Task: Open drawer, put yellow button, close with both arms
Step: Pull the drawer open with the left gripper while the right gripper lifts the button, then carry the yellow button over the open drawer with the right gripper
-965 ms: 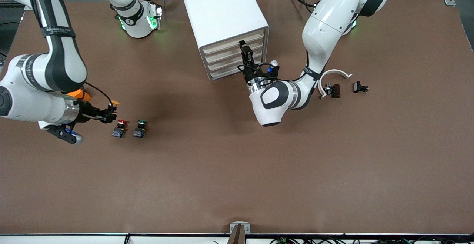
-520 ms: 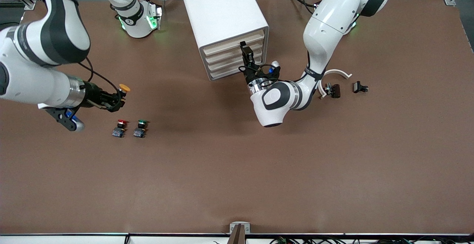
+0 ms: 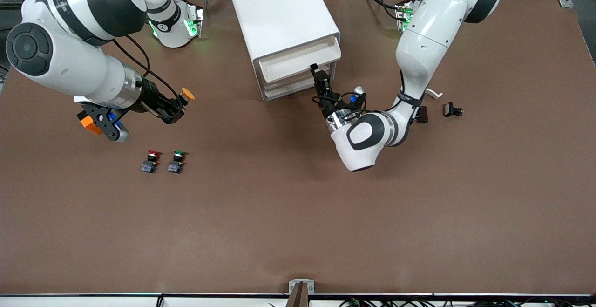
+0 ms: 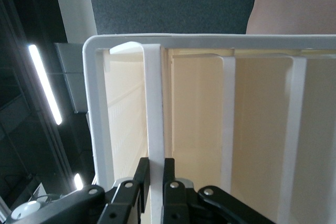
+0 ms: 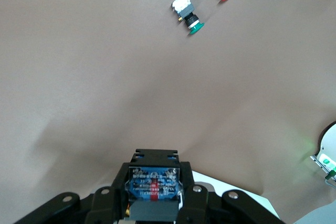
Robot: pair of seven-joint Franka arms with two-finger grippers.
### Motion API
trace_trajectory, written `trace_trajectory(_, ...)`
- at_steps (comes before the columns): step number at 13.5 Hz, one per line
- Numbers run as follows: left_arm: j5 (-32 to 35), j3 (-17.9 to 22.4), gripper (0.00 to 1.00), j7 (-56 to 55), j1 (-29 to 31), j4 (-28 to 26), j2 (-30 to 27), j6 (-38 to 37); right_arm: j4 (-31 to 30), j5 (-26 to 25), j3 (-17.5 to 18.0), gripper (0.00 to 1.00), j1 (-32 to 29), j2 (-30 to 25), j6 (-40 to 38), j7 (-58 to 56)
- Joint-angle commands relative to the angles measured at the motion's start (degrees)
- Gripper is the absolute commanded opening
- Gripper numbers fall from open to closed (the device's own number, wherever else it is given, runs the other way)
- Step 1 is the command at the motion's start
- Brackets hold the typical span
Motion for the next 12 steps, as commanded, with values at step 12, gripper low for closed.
trace_trajectory(12,4.16,1.84,0.0,-0.03,9.93,1.15,-2.57,-2.14,1.24,-0.37,-0.74,0.0,19.59,3.42,11.87,31.56)
